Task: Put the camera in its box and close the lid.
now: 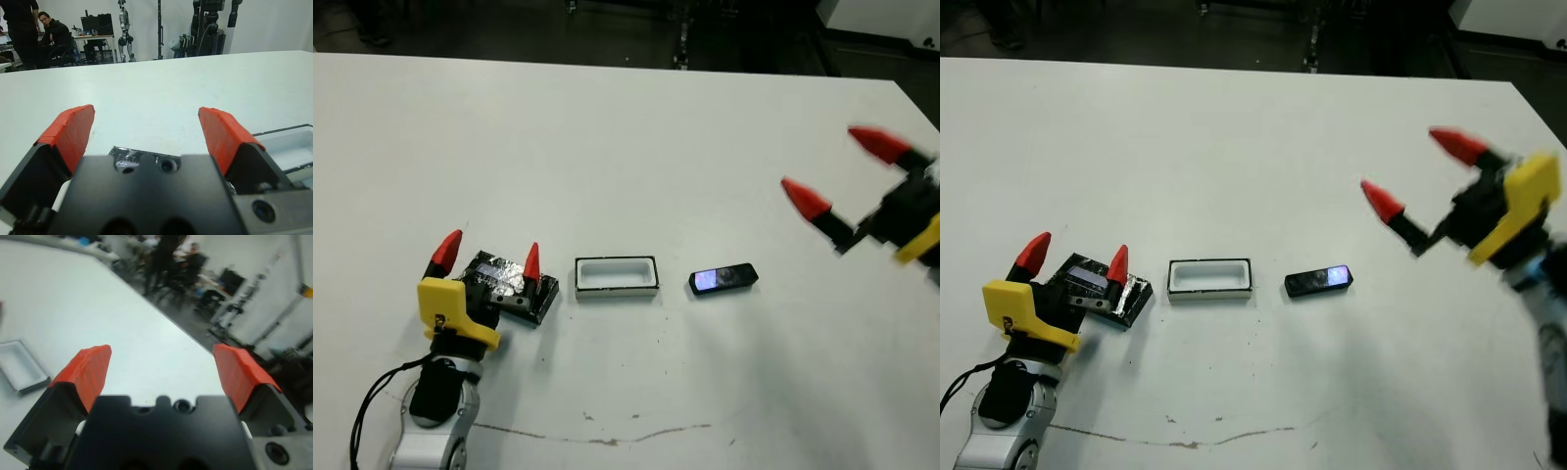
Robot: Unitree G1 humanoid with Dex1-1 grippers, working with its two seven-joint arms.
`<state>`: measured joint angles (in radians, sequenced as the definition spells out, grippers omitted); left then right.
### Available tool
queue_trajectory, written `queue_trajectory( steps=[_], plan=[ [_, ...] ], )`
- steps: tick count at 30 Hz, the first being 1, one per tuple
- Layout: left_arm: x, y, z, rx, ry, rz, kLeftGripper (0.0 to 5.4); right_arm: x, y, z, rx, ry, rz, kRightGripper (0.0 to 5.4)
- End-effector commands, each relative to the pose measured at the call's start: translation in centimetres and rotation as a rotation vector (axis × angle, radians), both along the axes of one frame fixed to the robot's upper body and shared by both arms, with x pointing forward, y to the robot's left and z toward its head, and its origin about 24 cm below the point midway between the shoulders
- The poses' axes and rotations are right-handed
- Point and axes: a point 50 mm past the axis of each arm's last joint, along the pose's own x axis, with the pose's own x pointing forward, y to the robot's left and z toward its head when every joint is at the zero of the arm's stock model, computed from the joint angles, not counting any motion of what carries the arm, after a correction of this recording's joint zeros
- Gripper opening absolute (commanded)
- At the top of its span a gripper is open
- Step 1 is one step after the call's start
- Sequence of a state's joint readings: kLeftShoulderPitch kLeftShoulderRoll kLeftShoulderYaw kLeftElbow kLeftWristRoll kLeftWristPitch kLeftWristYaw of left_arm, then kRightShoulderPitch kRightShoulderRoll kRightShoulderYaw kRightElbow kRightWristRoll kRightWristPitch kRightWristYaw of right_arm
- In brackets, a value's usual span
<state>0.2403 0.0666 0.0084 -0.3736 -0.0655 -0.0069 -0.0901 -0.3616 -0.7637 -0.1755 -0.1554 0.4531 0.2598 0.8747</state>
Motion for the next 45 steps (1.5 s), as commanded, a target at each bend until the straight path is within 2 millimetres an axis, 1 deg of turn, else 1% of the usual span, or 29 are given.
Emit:
queue_trajectory(
  steps=[1,3,6,10,16,21,25,29,33,39,45],
  plan=[
    [-0.2,0.0,-0.3,0.008,0.019,0.010,5.40,0.9,0.2,1.0,-0.142,0.101,0.080,5.39],
    [-0.3,0.0,-0.3,0.003,0.021,0.007,5.40,1.4,0.9,1.3,-0.228,0.117,0.152,5.39],
    [-0.3,0.0,-0.3,0.005,0.019,0.008,5.40,2.0,1.6,1.4,-0.334,0.205,0.225,5.39],
    [-0.2,0.0,-0.3,0.001,0.019,0.012,5.40,2.8,2.7,1.0,-0.455,0.280,0.395,5.39],
    [-0.2,0.0,-0.3,0.001,0.018,0.007,5.40,3.3,4.3,-0.1,-0.597,0.403,0.540,5.39],
    [-0.2,0.0,-0.2,0.006,0.017,0.007,5.40,3.7,5.5,-1.1,-0.737,0.469,0.588,5.39],
    [-0.2,-0.2,-0.2,-0.003,0.016,0.005,5.40,4.3,6.1,-2.3,-0.792,0.519,0.607,5.39],
    [-0.2,-0.2,-0.2,0.001,0.015,0.008,5.40,4.7,6.5,-3.4,-0.843,0.514,0.630,5.39],
    [-0.3,-0.1,-0.1,-0.003,0.016,0.005,5.40,5.0,6.9,-4.1,-0.885,0.499,0.651,5.39],
    [-0.3,-0.1,-0.1,-0.002,0.019,0.004,5.40,5.6,7.3,-5.1,-0.924,0.541,0.637,5.39],
    [-0.4,-0.1,-0.2,0.007,0.017,0.011,5.40,5.7,7.1,-6.0,-0.903,0.565,0.629,5.39]
  ],
)
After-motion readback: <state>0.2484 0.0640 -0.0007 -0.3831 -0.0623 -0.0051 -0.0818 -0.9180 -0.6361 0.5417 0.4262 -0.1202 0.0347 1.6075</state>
